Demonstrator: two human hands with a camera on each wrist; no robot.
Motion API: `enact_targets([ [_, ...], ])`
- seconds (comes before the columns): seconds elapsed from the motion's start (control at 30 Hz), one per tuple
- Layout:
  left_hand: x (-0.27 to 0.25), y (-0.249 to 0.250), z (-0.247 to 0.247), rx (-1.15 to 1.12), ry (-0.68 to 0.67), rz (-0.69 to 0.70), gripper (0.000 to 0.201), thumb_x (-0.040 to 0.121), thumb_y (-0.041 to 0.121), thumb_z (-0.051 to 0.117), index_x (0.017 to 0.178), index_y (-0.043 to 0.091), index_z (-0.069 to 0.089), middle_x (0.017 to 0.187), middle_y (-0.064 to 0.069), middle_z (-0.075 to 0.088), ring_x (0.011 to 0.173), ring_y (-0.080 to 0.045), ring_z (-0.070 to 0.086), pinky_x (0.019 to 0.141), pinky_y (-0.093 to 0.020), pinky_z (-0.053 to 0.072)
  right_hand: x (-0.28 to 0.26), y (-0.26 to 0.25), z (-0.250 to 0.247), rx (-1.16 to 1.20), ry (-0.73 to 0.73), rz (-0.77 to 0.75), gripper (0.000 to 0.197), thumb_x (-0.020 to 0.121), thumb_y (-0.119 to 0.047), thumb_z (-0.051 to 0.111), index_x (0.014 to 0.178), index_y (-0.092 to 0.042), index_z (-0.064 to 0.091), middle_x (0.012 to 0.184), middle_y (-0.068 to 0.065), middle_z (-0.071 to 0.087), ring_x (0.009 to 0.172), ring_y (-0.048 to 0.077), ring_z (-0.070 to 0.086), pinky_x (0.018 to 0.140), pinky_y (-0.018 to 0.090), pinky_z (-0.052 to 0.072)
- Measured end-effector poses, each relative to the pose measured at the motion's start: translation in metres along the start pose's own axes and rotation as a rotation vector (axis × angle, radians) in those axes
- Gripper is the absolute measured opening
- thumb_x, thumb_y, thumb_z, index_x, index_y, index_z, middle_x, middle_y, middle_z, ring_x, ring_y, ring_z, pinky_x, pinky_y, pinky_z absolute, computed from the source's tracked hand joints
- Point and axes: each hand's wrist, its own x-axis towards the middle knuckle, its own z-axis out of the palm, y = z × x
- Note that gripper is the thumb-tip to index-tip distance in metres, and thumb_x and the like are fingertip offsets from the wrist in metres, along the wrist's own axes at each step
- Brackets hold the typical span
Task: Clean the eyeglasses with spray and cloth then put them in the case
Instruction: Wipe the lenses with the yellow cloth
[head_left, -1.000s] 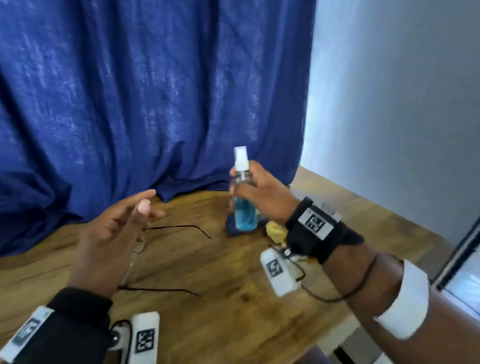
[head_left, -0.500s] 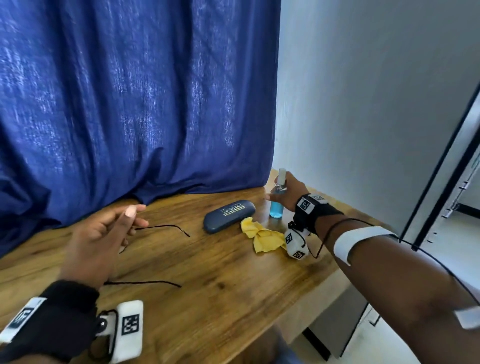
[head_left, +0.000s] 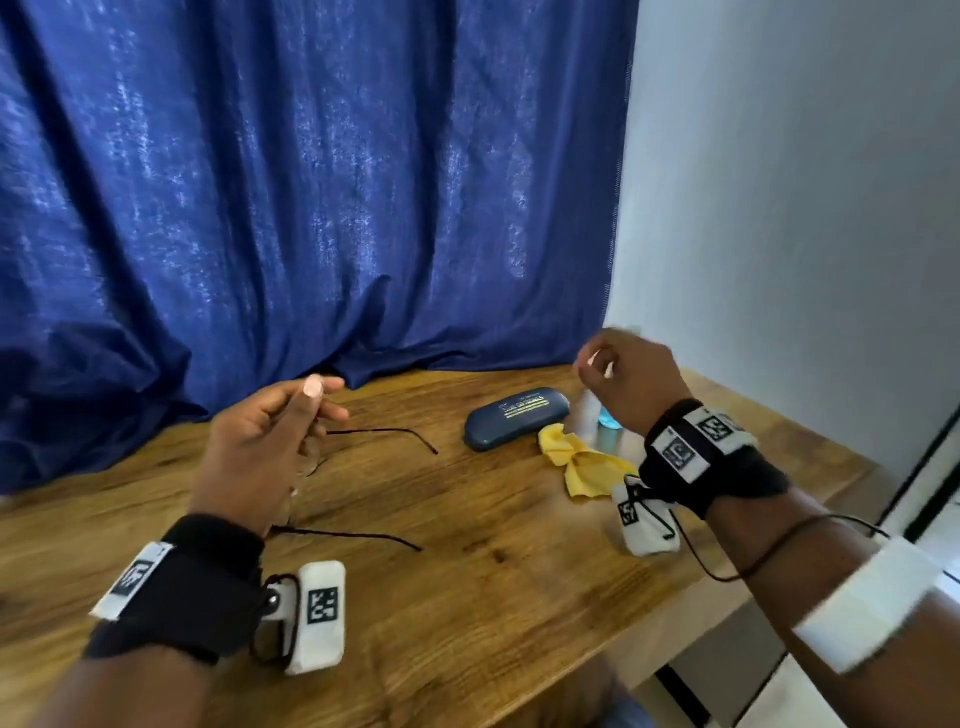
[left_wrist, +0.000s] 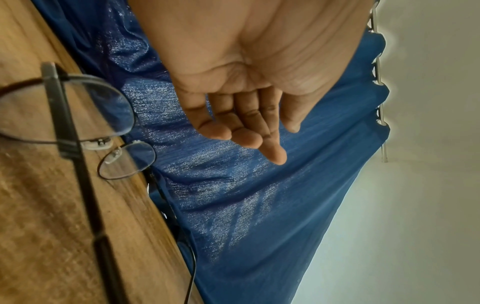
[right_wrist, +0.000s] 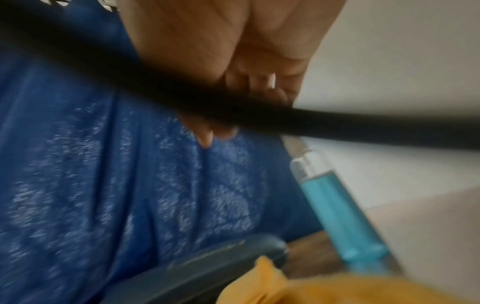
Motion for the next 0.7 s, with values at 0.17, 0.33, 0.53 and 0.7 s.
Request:
enact_targets([
  [0.17, -0.001, 0.002, -0.003, 0.01, 0.037, -0.028, 0.027, 0.106, 0.029, 0.052, 0.112, 0.018, 0.076, 0.082, 0.008, 0.077, 0.072, -0.003, 0.06, 0.06, -0.013, 0.051, -0.001, -0.024, 0.041, -0.582, -0.645, 0.082, 0.039, 0.088, -0.041, 0.07, 0.108, -0.007, 0.071, 0.108, 0.011, 0.073, 0.099, 0.031, 0.07, 0.074, 0.031, 0.05],
  [0.33, 0.005, 0.002, -0.012, 0.031, 0.084, -0.005, 0.028, 0.106, 0.033, 0.052, 0.109, 0.02, 0.077, 0.082, 0.006, 0.077, 0.072, -0.003, 0.061, 0.067, -0.017, 0.051, 0.006, -0.053, 0.035, -0.395, -0.719, -0.118, 0.014, 0.092, -0.034, 0.069, 0.083, -0.026, 0.075, 0.093, -0.003, 0.075, 0.086, 0.016, 0.066, 0.075, 0.025, 0.05],
  [0.53, 0.013, -0.001, -0.039, 0.111, 0.264, -0.012, 0.023, 0.105, 0.03, 0.056, 0.104, 0.021, 0.078, 0.086, 0.007, 0.078, 0.078, -0.003, 0.064, 0.071, -0.018, 0.05, 0.01, -0.132, 0.037, 0.624, -0.512, -0.235, 0.016, 0.095, -0.023, 0.071, 0.085, -0.011, 0.076, 0.069, -0.004, 0.068, 0.064, 0.004, 0.058, 0.066, 0.023, 0.053],
  [0.7, 0.017, -0.036, -0.055, 0.588, 0.098, -0.167, 0.033, 0.092, 0.001, 0.065, 0.075, 0.029, 0.067, 0.081, 0.002, 0.07, 0.096, -0.032, 0.071, 0.077, -0.033, 0.049, 0.022, -0.16, 0.086, 0.725, -0.439, -0.297, 0.03, 0.1, -0.031, 0.064, 0.075, -0.014, 0.068, 0.059, -0.015, 0.061, 0.059, 0.0, 0.053, 0.064, 0.019, 0.045],
])
